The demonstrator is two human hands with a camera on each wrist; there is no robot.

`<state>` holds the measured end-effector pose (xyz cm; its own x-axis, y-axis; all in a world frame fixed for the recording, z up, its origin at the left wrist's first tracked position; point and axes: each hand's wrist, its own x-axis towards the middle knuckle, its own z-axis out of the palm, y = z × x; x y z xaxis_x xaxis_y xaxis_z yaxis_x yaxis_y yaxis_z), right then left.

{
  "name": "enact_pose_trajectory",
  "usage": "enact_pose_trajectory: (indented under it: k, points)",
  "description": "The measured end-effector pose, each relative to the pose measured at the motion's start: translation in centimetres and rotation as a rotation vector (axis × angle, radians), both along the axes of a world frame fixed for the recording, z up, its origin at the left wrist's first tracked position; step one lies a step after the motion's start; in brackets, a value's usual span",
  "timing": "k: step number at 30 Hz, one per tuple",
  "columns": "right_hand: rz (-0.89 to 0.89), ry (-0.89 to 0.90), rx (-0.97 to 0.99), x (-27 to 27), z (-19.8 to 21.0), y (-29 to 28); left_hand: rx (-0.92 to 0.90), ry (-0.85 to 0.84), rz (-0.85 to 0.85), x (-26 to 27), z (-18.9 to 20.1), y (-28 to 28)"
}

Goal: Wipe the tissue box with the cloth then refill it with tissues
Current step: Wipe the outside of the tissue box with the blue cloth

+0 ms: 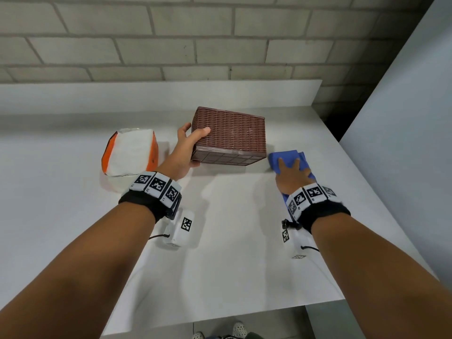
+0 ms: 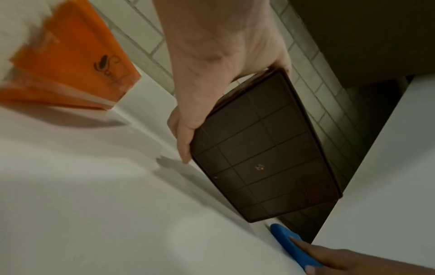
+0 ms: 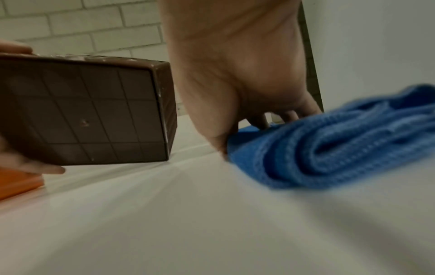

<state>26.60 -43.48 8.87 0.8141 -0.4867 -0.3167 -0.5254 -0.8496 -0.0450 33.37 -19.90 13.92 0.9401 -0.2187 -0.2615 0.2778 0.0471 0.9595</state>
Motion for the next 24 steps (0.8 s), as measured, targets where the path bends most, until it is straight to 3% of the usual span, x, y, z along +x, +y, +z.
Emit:
enact_pose_trajectory:
  k: [3, 6, 8, 12, 16, 20, 24]
  points:
    - [0.075, -0.091, -0.14, -0.6, -0.5, -0.2, -0.031, 0.009, 0.028, -0.5, -0.3, 0.0]
    - [0.13, -0.164, -0.093, -0.6, -0.3, -1.1, -0.066, 0.011, 0.054, -1.2, -0.2, 0.0]
    - [0.062, -0.3, 0.097, 0.0, 0.7, -1.8, -0.073, -0.002, 0.069, -1.4, -0.4, 0.0]
    - [-0.289, -0.572, 0.57, 1.4, 5.3, -2.1, -0.103, -0.02, 0.073, -1.5, -0.8, 0.2]
    - [-0.403, -0.796, 0.999, 1.8, 9.9, -0.4, -0.072, -0.079, 0.088, -2.1, -0.2, -0.2]
    - [-0.178, -0.922, 1.089, 1.3, 12.9, 3.2, -0.005, -0.141, 0.089, -2.8, 0.3, -0.6]
    - [0.064, -0.909, 0.888, 0.9, 13.2, 8.2, 0.04, -0.159, 0.126, -3.4, 0.9, -1.1]
